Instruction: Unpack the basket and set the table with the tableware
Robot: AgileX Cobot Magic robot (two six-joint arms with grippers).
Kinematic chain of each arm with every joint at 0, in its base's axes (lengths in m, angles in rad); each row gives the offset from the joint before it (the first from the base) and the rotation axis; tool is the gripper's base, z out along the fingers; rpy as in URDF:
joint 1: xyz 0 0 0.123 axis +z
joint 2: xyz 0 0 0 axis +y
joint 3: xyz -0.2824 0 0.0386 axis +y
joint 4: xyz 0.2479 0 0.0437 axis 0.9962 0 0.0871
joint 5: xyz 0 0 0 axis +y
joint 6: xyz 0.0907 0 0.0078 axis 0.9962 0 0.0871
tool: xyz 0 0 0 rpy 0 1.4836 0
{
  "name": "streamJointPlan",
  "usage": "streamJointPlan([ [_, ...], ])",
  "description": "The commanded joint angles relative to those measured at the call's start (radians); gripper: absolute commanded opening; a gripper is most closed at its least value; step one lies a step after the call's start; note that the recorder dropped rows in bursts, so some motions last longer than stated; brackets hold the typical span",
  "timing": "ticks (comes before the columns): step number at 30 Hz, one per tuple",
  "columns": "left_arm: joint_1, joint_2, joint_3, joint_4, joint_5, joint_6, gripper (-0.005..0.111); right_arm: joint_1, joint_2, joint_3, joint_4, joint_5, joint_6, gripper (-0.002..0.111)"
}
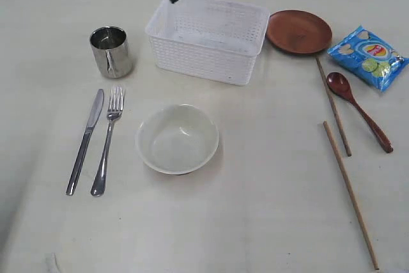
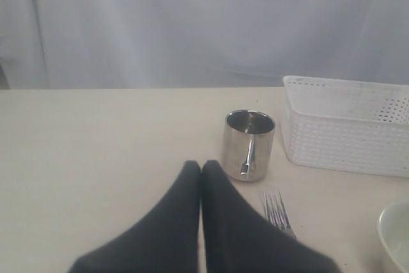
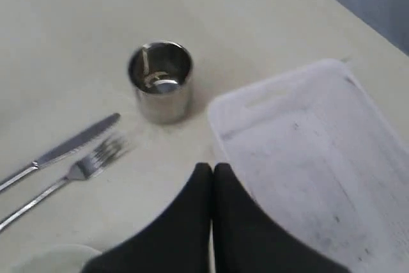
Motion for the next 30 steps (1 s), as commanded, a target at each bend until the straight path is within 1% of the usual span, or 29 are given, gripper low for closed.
streamJointPlan([
  [1,-0.001,-0.004,0.003,-0.005,-0.006,0.0,0.0,-0.101,-0.016,0.034,0.005,0.018,-0.017,0.0],
  [6,-0.001,-0.004,0.003,-0.005,-0.006,0.0,0.0,-0.214,-0.001,0.034,0.067,0.076,-0.069,0.0],
  [9,-0.001,-0.004,0.003,-0.005,-0.006,0.0,0.0,-0.28,0.013,0.034,0.063,0.091,-0.068,0.0],
  [15,-0.001,-0.004,0.003,-0.005,-0.006,0.0,0.0,-0.426,0.039,0.063,0.063,0.189,0.07,0.0],
  [17,-0.001,-0.004,0.003,-0.005,-0.006,0.0,0.0,-0.47,0.034,0.109,0.046,0.214,0.076,0.0],
  [18,-0.001,-0.004,0.003,-0.005,-0.006,0.0,0.0,-0.509,0.021,0.188,0.039,0.205,0.08,0.0],
  [19,-0.001,-0.004,0.003,-0.005,-0.006,0.0,0.0,-0.524,0.01,0.221,0.039,0.199,0.083,0.0],
  [20,-0.001,-0.004,0.003,-0.005,-0.006,0.0,0.0,-0.557,-0.016,0.309,0.037,0.17,0.085,0.0],
  [22,-0.001,-0.004,0.003,-0.005,-0.006,0.0,0.0,-0.599,-0.063,0.416,0.037,0.108,0.085,0.0],
  [24,-0.001,-0.004,0.003,-0.005,-0.006,0.0,0.0,-0.634,-0.108,0.468,0.037,0.074,0.087,0.0],
  [27,-0.001,-0.004,0.003,-0.005,-0.006,0.0,0.0,-0.665,-0.159,0.522,0.03,0.074,0.091,0.0],
  [30,-0.001,-0.004,0.003,-0.005,-0.006,0.0,0.0,-0.665,-0.164,0.553,-0.054,0.095,0.136,0.0],
])
